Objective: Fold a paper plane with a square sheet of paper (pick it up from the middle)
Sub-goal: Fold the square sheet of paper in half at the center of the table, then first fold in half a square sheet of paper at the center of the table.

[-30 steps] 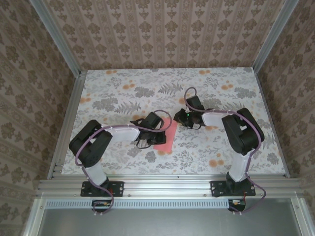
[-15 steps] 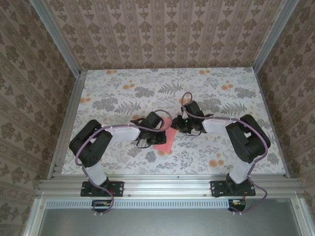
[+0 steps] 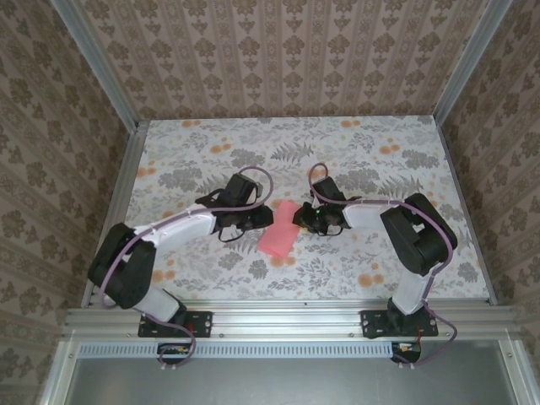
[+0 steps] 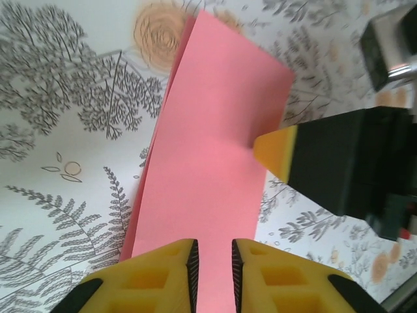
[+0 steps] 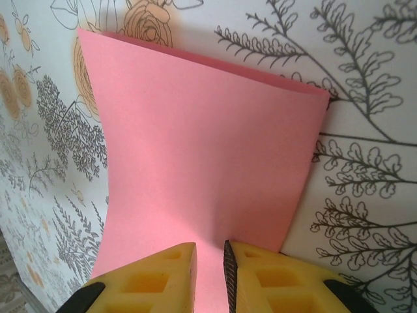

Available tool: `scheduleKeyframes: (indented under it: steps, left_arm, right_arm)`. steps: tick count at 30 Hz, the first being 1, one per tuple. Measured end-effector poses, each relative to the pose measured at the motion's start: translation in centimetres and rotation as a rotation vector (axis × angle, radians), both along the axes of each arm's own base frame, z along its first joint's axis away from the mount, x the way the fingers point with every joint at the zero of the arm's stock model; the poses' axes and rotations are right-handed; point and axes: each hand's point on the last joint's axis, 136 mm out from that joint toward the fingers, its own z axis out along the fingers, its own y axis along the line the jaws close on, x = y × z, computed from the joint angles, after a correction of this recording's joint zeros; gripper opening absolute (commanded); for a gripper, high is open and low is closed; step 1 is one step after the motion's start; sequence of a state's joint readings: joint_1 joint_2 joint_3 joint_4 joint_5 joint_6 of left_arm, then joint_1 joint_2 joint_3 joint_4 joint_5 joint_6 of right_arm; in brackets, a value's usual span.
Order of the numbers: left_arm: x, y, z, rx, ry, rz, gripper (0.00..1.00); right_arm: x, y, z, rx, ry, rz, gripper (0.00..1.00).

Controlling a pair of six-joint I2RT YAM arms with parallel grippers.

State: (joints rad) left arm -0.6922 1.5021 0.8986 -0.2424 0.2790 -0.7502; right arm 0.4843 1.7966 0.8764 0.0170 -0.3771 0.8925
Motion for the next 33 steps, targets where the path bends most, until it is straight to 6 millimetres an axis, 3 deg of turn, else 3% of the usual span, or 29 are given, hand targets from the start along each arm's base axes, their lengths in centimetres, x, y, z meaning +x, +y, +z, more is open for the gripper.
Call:
scheduleKeyframes:
  steps: [3, 8, 14, 18, 29, 33]
  left_arm:
    - [-0.4, -0.1, 0.4, -0.016, -0.003, -0.004, 0.27]
    - [-2.4, -1.6, -0.8, 0.002, 0.026, -0.068, 0.28]
    - [-5.1, -3.9, -4.1, 0.055, 0.104, -0.160, 0.23]
    - [-5.7, -4.9, -5.9, 0.075, 0.149, -0.186, 0.18]
    - [-6.4, -4.5, -7.3, 0.103, 0.193, -0.191, 0.01]
    - [-6.6, -4.2, -7.6, 0.108, 0.199, -0.189, 0.00]
  right_arm:
    - [0.1, -0.1, 0.0, -0.005, -0.003, -0.006, 0.22]
    - [0.2, -0.1, 0.0, -0.006, -0.002, -0.009, 0.22]
    - [0.3, -0.1, 0.0, -0.006, -0.004, -0.009, 0.22]
    - [0.3, -0.1, 0.0, -0.005, -0.003, -0.010, 0.22]
    - [0.2, 0.0, 0.1, -0.003, 0.001, -0.014, 0.15]
    - [-0.5, 0.4, 1.3, 0.009, -0.015, 0.008, 0.11]
